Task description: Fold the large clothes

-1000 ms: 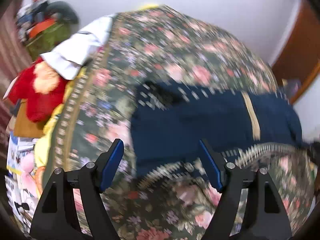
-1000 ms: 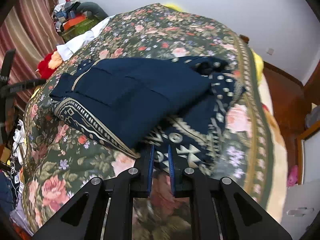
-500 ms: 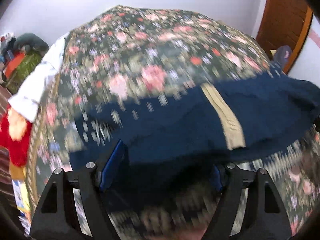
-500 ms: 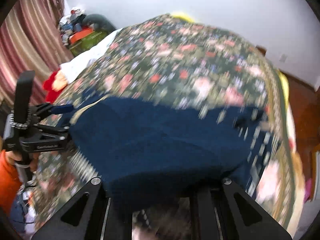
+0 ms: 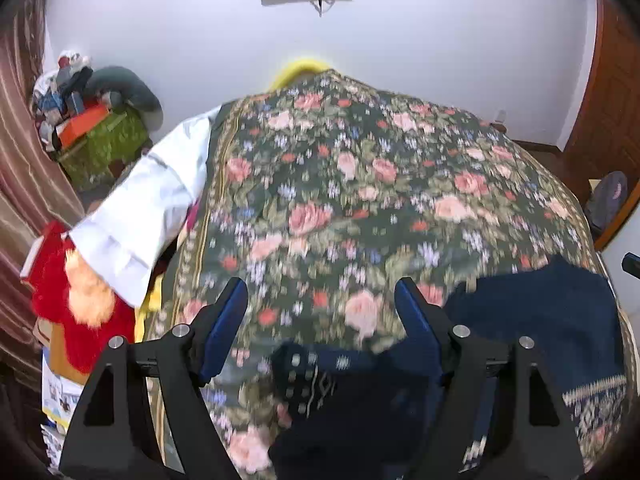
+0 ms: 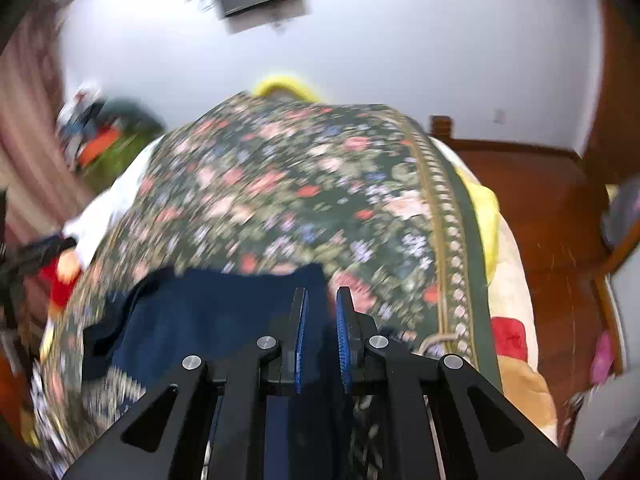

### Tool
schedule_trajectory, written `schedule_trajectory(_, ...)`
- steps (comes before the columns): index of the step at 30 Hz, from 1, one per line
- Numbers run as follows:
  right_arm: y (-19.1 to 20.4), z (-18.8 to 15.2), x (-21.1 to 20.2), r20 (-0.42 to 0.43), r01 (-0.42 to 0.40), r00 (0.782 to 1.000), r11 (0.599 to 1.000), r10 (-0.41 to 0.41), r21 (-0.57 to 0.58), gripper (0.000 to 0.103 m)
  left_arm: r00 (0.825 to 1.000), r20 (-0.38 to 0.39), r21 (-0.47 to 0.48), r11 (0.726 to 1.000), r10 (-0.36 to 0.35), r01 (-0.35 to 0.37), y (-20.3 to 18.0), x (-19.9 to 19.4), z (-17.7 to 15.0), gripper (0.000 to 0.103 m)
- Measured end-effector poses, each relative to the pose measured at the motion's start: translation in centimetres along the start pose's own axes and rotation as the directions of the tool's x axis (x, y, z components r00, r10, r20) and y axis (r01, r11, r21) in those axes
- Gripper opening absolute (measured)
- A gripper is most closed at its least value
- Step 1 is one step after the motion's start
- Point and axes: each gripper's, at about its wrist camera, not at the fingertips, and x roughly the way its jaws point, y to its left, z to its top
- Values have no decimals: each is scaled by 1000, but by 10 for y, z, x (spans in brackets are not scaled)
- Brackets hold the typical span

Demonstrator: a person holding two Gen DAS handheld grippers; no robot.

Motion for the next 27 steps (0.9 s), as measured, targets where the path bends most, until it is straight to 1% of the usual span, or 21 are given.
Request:
schedule_trajectory(2,20,-14,-10,-18,3,1000,996,-5,-94,9,999,-47,28,999,-28,29,-1,-3,-17,76)
schedule_trajectory(4,42,-32,-18,-41,-8,999,982,0,-189,9,994,-83,72,994,-71,77,-7,-7,-41,76)
schedule_trajectory(6,60,-50,-17,-85,-41,996,968,21,-247,9,986,-127,118,985,-110,125,-16,-9,-71,76)
schedule_trajectory(8,73,-67,-10,-138,-68,990,957,30,-283,9,979,-162,137,979,-127,150,-22,-7,-96,79)
schedule_trajectory(9,78,-75,-6,-157,-75,987,950,28,-302,9,974,-188,150,976,-127,156,-26,-3,-111,79)
schedule_trajectory(11,85,-91,2,-172,-54,985,942,-4,-332,9,966,-236,181,971,-109,154,-33,7,-133,79)
schedule_trajectory(12,86,-96,8,-194,-51,981,939,-17,-339,9,962,-262,200,971,-77,132,-35,17,-144,79)
schedule_trajectory(13,86,-99,12,-208,-51,978,939,-22,-340,9,961,-271,205,972,-53,111,-36,22,-149,79)
schedule_trajectory(15,86,-101,18,-216,-44,976,941,-31,-336,9,961,-275,199,977,-12,70,-31,35,-147,79)
schedule_trajectory(16,86,-100,18,-216,-43,976,941,-33,-336,9,964,-266,186,982,9,42,-26,40,-140,79)
schedule_trajectory(18,85,-98,20,-220,-41,975,941,-37,-336,9,971,-232,145,989,56,-22,-10,45,-116,79)
schedule_trajectory(20,85,-97,22,-223,-31,973,939,-49,-342,9,976,-189,104,990,109,-90,7,47,-93,79)
schedule_trajectory(23,87,-97,23,-221,-13,973,931,-73,-365,9,970,-152,-11,981,188,-192,46,44,-56,79)
schedule_trajectory(25,89,-97,26,-217,1,972,923,-92,-384,9,965,-134,-52,970,227,-235,60,36,-44,79)
schedule_trajectory(26,90,-97,28,-214,11,971,919,-103,-394,9,965,-123,-62,969,232,-241,64,31,-42,79)
schedule_trajectory(27,92,-98,30,-209,24,971,913,-119,-407,9,971,-113,-65,973,212,-220,66,23,-45,79)
